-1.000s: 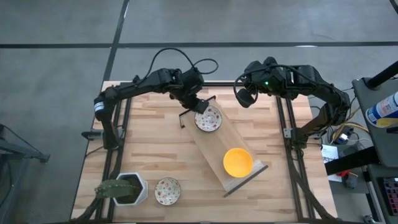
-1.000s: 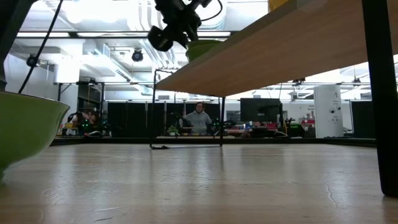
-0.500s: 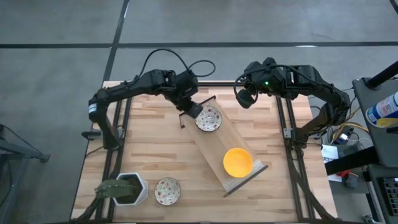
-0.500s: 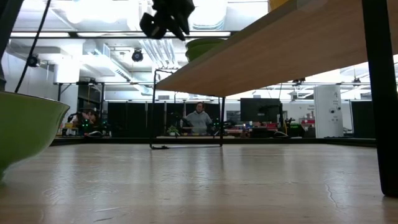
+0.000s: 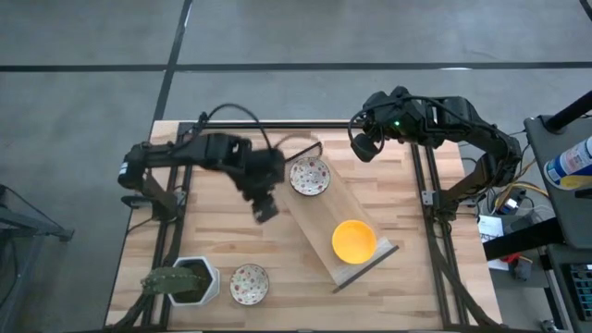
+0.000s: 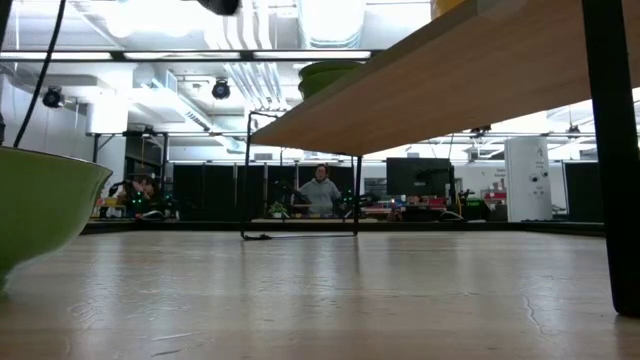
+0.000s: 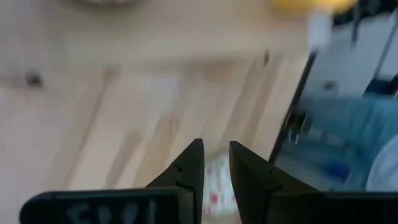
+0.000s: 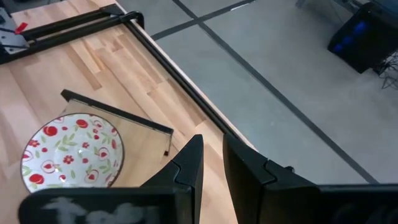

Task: Pick & Place Mini bowls
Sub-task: Stack the white bowl on the white bowl on the shelf

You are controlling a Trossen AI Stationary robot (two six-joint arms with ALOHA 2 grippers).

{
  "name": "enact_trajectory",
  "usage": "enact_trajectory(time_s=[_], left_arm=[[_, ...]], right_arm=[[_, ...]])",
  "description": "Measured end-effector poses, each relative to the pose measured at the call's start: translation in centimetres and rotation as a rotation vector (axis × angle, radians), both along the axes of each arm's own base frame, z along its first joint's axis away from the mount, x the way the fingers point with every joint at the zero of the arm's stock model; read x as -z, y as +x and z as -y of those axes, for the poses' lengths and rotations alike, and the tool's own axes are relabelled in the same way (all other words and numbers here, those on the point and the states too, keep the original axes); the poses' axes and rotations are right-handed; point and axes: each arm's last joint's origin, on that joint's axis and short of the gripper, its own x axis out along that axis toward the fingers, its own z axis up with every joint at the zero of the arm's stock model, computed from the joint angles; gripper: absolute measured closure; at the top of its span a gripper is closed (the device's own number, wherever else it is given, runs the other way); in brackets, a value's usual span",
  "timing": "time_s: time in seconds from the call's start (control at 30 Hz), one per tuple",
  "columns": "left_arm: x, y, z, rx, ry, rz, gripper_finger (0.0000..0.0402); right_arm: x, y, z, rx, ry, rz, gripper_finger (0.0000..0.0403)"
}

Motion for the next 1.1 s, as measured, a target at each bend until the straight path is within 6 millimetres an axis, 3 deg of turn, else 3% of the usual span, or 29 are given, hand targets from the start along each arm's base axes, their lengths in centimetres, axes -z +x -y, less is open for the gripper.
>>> enact_trajectory(time_s=[0.23,0.77,0.93,1.1], left_arm=[[2.8,-0.9,3.0,0.031,0.136,-0.209,0.0335],[14.4,-1.3,6.8,0.325,-0.051,-0.387,0.0335],[16.7,-2.0,7.6,0.342,-0.119,-0.399,0.0334],[17.6,-1.8,8.4,0.326,-0.168,-0.350,0.0334]], right_arm=[[0.0,0.1,-0.2,0.000,0.016,0.015,0.0346],[0.0,0.2,-0.7,0.000,0.069,0.050,0.0346],[0.0,0.3,-1.2,-0.009,0.078,0.059,0.0346],[0.0,0.3,-1.2,-0.003,0.080,0.063,0.0346]])
